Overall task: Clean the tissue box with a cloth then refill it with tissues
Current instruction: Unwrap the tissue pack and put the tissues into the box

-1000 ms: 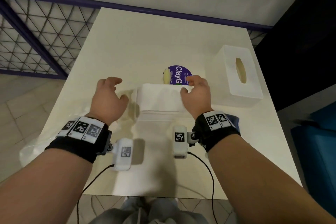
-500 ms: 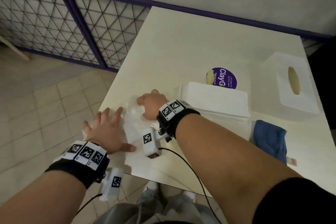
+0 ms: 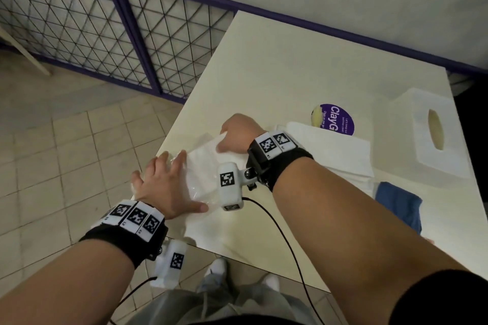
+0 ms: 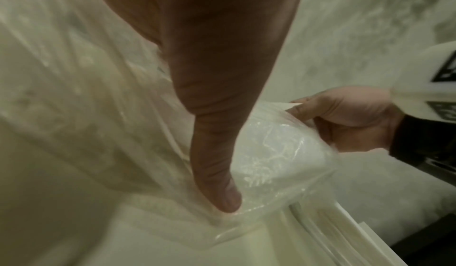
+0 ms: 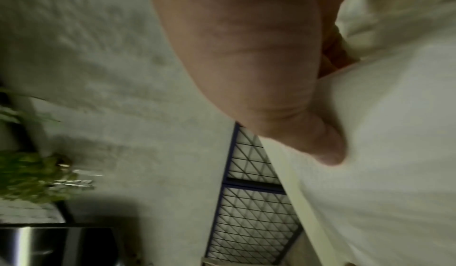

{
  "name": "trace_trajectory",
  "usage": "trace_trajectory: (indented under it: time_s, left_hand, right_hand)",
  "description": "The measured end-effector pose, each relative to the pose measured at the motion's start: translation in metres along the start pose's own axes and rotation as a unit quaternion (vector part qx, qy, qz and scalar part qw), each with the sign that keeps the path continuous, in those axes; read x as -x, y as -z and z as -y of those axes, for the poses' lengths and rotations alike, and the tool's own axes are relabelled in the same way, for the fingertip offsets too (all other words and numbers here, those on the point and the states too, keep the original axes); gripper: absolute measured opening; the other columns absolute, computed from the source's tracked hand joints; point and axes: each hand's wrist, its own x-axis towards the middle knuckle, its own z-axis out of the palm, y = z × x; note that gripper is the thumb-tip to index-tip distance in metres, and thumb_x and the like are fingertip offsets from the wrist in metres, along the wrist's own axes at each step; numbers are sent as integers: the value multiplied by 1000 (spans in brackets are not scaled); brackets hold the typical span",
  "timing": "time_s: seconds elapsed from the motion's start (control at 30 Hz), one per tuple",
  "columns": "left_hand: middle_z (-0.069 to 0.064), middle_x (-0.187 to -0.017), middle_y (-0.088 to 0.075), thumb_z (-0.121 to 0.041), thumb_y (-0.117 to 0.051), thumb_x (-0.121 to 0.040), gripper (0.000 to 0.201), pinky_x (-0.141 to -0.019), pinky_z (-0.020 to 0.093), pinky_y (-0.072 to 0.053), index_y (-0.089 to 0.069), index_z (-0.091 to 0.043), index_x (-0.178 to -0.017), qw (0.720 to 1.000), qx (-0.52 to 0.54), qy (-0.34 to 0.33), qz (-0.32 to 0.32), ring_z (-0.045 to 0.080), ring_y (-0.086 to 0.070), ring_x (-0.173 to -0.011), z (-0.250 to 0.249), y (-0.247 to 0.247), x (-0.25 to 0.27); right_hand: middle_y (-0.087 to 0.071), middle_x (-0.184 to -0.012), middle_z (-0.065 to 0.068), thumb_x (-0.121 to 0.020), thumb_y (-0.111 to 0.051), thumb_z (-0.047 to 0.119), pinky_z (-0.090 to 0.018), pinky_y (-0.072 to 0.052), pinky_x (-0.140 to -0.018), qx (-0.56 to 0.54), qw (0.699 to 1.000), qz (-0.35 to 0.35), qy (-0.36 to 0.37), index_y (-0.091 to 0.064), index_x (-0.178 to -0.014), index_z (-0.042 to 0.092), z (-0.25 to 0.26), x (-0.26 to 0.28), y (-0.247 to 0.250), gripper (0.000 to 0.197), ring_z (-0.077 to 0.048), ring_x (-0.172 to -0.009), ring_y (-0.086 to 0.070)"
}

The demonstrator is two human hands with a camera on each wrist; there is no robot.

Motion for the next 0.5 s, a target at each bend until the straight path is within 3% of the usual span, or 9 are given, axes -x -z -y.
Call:
trace_trajectory:
  time_s: [0.07, 0.1, 0.17, 0.27, 0.33, 0.43, 0.47, 0.5]
  left_hand:
    - [7, -159, -5, -86, -66, -37, 140, -111, 62, -15, 3, -34, -147, 1000, 16, 21, 10, 30, -8, -145, -4, 5, -6]
    - [6, -159, -4, -86, -66, -37, 140, -111, 63, -14, 4, -34, -147, 999, 16, 33, 24, 30, -6, -145, -7, 7, -10]
    - [6, -158, -9, -86, -66, -36, 136, -108, 66, -15, -4, -33, -146, 997, 8, 52, 52, 32, -10, -144, -14, 10, -17]
    - [7, -145, -33, -82, -67, -34, 123, -105, 67, -19, -27, -30, -138, 996, -10, 64, 59, 32, -27, -136, -24, 18, -23]
    - [11, -149, -28, -81, -70, -40, 127, -110, 66, -12, -24, -24, -143, 996, -24, 65, 55, 33, -19, -141, -32, 27, -24]
    - [12, -158, -11, -77, -72, -51, 134, -116, 54, -10, -7, -16, -151, 996, 75, -34, -39, 29, -7, -146, -58, 44, -24]
    - [10, -158, -13, -69, -76, -53, 132, -117, 46, -14, -7, -16, -151, 978, 171, -92, -76, 25, -10, -146, -71, 48, -23]
    - [8, -157, -17, -59, -81, -56, 127, -115, 38, -20, -10, -16, -151, 943, 285, -149, -90, 21, -17, -144, -84, 52, -18]
  right_hand:
    - [-58, -128, -6, -85, -64, 23, -27, -43, -91, -40, 996, -81, 6, -65, -118, 11, -8, 16, 26, 35, -25, -116, -56]
    - [-60, -127, -5, -86, -62, 21, -25, -41, -88, -68, 990, -126, 11, -65, -118, 14, -13, 22, 32, 33, -25, -116, -57]
    - [-66, -116, -6, -87, -59, 19, -25, -43, -81, -80, 978, -193, 19, -67, -111, 17, -23, 42, 52, 26, -25, -107, -61]
    - [-71, -99, -3, -88, -62, 21, -27, -48, -78, -91, 957, -276, 9, -70, -100, 19, -47, 79, 79, 15, -22, -93, -63]
    - [-69, -91, 1, -87, -65, 24, -24, -46, -77, -107, 942, -319, -4, -71, -96, 20, -69, 107, 92, 12, -16, -85, -60]
    - [-64, -88, 8, -84, -70, 26, -14, -37, -71, -160, 922, -352, -37, -71, -94, 21, -106, 143, 96, 11, -8, -82, -54]
    - [-64, -88, 10, -83, -71, 26, -13, -37, -68, -183, 914, -359, -42, -72, -93, 22, -117, 153, 93, 11, -7, -81, -53]
    - [-64, -88, 11, -82, -72, 26, -10, -37, -66, -210, 906, -365, -50, -72, -92, 23, -126, 161, 89, 11, -6, -79, -53]
